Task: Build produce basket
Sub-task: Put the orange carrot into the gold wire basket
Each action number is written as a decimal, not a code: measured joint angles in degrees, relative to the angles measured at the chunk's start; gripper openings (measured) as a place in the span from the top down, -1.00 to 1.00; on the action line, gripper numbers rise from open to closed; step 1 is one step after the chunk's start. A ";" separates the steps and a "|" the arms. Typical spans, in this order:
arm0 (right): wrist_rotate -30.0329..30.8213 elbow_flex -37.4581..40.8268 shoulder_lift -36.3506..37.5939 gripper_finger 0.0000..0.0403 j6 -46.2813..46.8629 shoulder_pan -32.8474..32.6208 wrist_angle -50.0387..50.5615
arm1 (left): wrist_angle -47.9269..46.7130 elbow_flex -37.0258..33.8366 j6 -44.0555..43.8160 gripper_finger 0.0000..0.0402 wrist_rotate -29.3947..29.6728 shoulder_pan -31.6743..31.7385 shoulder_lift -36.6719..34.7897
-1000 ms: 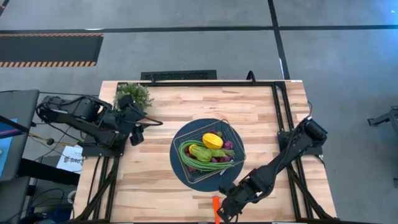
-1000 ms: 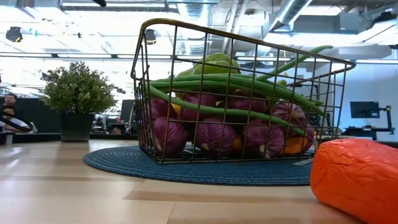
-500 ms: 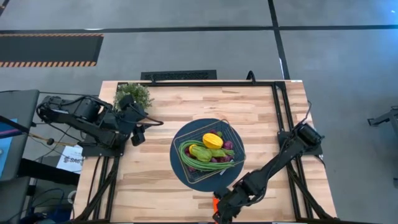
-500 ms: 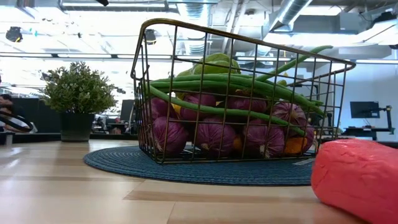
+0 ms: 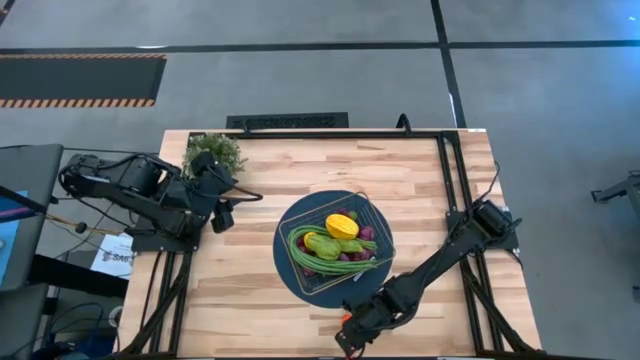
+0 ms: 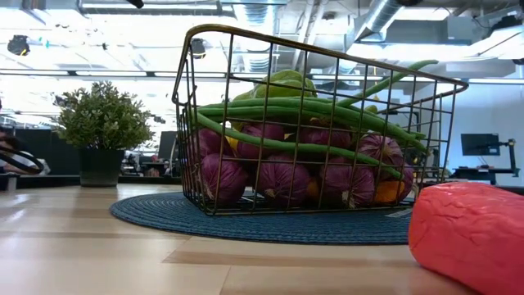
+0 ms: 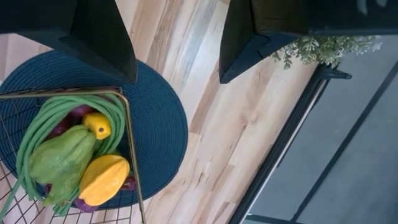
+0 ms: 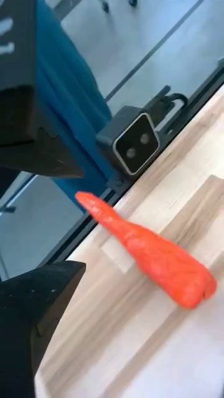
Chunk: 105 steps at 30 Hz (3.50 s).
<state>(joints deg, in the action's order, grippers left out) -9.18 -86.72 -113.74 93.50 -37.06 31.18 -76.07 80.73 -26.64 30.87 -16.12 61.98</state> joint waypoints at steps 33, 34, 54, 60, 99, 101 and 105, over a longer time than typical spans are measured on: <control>4.74 -0.23 -10.15 -0.23 10.25 -0.10 -4.07 | 0.00 0.00 0.92 -0.06 -0.52 0.02 0.02; 4.76 -0.26 -10.15 -0.23 10.58 -0.03 -3.47 | 0.00 0.00 0.92 -0.06 -0.65 0.00 0.02; 4.41 -2.33 -10.37 0.87 5.49 0.34 1.16 | -0.02 0.00 0.92 -0.06 -0.92 0.00 0.02; 4.45 -12.82 -10.35 0.88 -0.94 1.04 12.68 | -0.02 0.00 0.98 -0.06 -0.98 0.00 0.01; 28.88 -40.95 -1.76 0.91 -45.59 22.77 58.79 | -0.06 0.02 1.49 -0.06 -2.14 0.02 0.00; 28.86 -39.26 -1.61 0.91 -45.99 23.38 58.86 | -0.05 0.02 1.47 -0.06 -2.14 0.02 0.00; 28.05 -35.45 -1.38 0.91 -46.20 23.52 58.47 | -0.06 0.02 1.45 -0.06 -2.14 0.02 0.00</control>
<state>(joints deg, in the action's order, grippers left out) 18.87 -122.18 -115.13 47.31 -13.54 89.65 -76.14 80.75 -25.19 28.73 -16.10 61.98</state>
